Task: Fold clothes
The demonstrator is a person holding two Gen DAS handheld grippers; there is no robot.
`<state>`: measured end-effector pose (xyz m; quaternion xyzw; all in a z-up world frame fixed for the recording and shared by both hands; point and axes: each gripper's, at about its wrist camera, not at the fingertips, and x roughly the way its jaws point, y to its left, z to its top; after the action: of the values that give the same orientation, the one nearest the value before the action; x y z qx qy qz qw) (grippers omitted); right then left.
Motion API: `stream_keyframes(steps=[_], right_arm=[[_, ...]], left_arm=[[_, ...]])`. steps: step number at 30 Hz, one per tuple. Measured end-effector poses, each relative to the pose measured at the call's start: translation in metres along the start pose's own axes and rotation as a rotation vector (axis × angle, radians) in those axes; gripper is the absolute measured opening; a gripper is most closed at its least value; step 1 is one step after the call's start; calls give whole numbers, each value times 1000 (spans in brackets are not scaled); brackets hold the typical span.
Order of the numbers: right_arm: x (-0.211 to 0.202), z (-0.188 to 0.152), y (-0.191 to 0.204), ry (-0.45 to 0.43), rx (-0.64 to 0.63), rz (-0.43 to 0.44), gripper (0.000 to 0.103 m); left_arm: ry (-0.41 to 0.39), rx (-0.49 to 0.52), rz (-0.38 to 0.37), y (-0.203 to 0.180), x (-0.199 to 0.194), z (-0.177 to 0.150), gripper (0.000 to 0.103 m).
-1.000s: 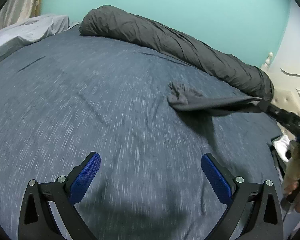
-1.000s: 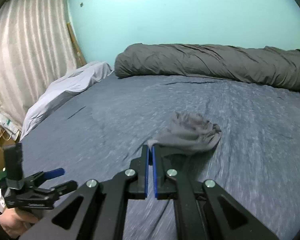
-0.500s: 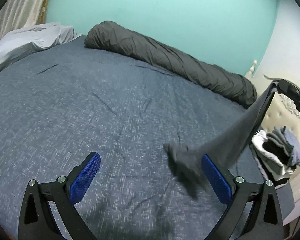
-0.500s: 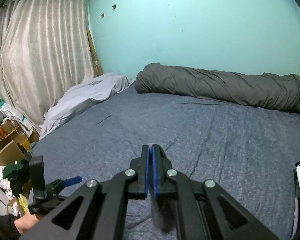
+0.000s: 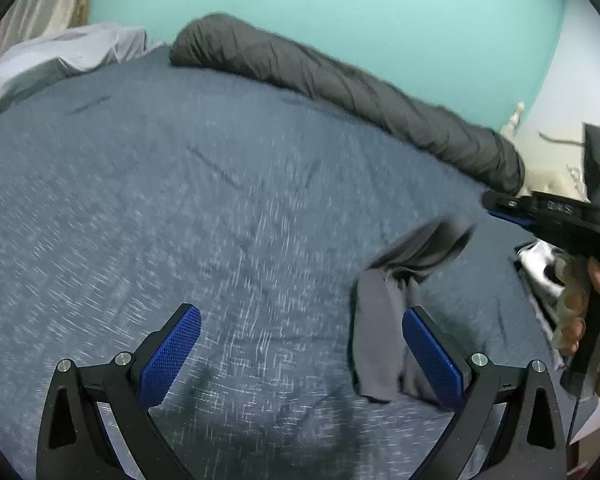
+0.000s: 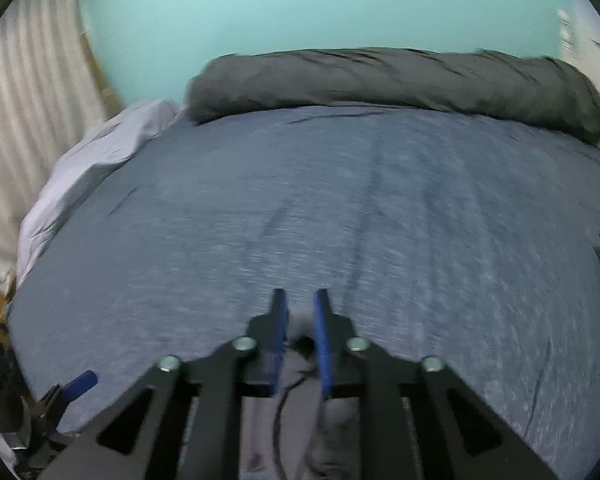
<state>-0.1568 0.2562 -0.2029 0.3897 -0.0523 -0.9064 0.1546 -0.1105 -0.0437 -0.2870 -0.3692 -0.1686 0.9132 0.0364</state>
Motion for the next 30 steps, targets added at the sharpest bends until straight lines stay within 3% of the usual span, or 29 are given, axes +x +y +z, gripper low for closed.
stream_keyframes(steps=[3,8,14,15,17,25,30], right_arm=[[2,-28,-24,1,66,33,40],[12,-79,-41,59,176,151,40],[41,-106,-17,158,138,236,39],[46,-109,-17,169,137,245,31],[47,-107,-23,163,149,241,5],[34,-97,-66,88,247,194,3],[21,-91,-102,26,291,82,3]], left_arm=[[22,15,-5,0,22,-2,103],[37,15,0,-5,49,-2,103],[42,26,18,-9,64,-1,103],[43,27,23,-9,66,-1,103],[46,29,32,-8,71,0,103],[73,63,44,-18,90,-5,103],[70,89,35,-29,91,-6,103]])
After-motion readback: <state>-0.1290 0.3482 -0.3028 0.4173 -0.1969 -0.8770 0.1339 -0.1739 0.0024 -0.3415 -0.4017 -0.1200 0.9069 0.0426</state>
